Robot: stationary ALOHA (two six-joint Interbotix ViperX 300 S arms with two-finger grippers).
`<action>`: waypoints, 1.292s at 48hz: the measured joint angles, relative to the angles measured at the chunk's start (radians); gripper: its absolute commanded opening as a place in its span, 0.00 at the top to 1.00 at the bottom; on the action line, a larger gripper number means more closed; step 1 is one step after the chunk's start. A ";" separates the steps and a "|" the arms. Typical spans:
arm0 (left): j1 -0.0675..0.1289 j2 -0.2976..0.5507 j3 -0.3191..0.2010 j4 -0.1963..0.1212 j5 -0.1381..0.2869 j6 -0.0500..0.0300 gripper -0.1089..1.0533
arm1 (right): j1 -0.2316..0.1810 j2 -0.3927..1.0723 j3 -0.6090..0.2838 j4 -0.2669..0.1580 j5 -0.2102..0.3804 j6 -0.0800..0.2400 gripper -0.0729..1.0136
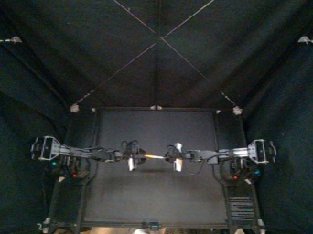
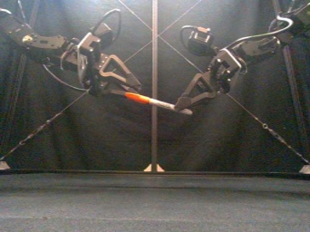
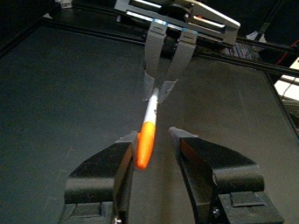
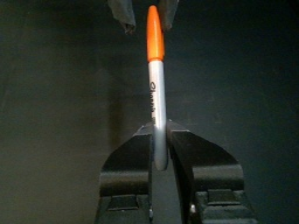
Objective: Uncap the pen
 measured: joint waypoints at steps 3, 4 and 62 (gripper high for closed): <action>-0.002 0.008 0.000 -0.003 0.000 0.0015 0.26 | 0.002 0.000 0.000 0.000 -0.003 0.000 0.51; -0.002 0.009 -0.002 -0.003 0.000 0.0000 0.25 | 0.002 0.000 0.000 0.000 -0.005 0.000 0.51; 0.005 0.009 -0.006 -0.054 0.000 -0.0015 0.34 | 0.018 -0.012 -0.008 -0.032 -0.017 0.005 0.51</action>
